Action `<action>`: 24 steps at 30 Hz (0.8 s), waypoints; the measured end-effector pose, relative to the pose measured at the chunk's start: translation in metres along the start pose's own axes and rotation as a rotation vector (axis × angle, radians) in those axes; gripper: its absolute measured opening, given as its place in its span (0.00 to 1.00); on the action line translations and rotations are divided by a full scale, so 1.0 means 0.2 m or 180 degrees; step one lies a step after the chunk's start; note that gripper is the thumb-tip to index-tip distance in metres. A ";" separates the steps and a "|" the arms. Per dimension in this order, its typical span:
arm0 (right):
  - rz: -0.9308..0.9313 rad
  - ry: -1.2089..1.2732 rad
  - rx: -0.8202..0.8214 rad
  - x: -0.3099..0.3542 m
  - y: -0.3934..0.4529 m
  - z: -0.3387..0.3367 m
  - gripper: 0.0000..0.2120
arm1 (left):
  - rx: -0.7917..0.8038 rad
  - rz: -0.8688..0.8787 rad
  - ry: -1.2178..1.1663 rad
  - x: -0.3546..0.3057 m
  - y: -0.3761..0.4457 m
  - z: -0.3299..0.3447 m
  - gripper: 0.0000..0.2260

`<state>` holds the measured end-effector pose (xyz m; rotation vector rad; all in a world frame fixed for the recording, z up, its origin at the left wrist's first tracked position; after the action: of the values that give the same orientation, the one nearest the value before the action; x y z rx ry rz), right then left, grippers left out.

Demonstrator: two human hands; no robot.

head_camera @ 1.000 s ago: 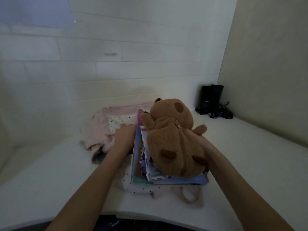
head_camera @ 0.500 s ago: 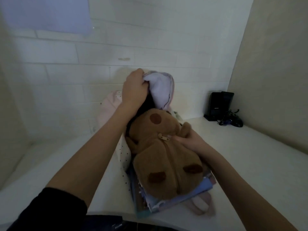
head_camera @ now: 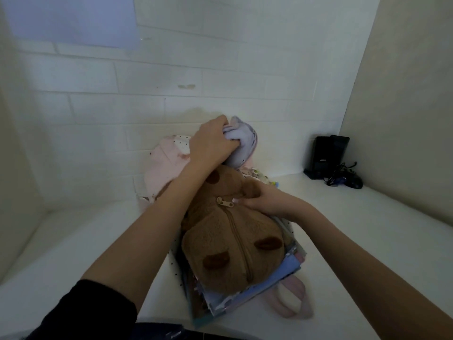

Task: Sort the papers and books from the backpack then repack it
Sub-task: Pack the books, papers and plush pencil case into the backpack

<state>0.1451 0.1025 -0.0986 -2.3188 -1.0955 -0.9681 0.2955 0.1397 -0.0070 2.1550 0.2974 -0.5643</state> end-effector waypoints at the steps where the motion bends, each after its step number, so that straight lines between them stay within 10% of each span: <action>1: 0.0086 0.0390 0.0153 -0.02 0.00 0.00 0.10 | -0.0210 0.0024 -0.0031 -0.01 0.00 -0.02 0.07; 5: 0.0576 0.1080 0.0385 -0.11 0.02 0.05 0.16 | -0.1061 0.1134 0.1410 -0.02 0.03 -0.01 0.23; 8: 0.0602 0.1386 0.0157 -0.15 0.05 0.07 0.36 | 0.0097 0.3008 0.2881 -0.05 -0.06 0.14 0.27; 10: 0.0573 0.1510 0.0078 -0.17 0.05 0.08 0.38 | 0.1072 0.2709 0.3199 -0.01 -0.09 0.18 0.22; 13: 0.0330 0.1445 0.0001 -0.15 0.02 0.08 0.34 | 0.1149 0.2303 0.3417 0.00 -0.05 0.15 0.11; 24: 0.0363 0.1325 -0.0384 -0.10 0.06 0.08 0.24 | -0.0041 0.2013 0.1537 -0.08 0.03 0.08 0.11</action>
<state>0.1521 0.0952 -0.1247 -2.1048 -0.7459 -1.4219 0.2788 0.1226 -0.0039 2.1910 -0.1316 0.3183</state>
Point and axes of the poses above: each hand's wrist, its own y-axis towards the middle knuckle, its own z-axis out of the palm, x = y × z, the point moved 4 cm from there along y, towards the middle knuckle, and after that the axes turned 4 degrees about z, right-handed, at the moved point
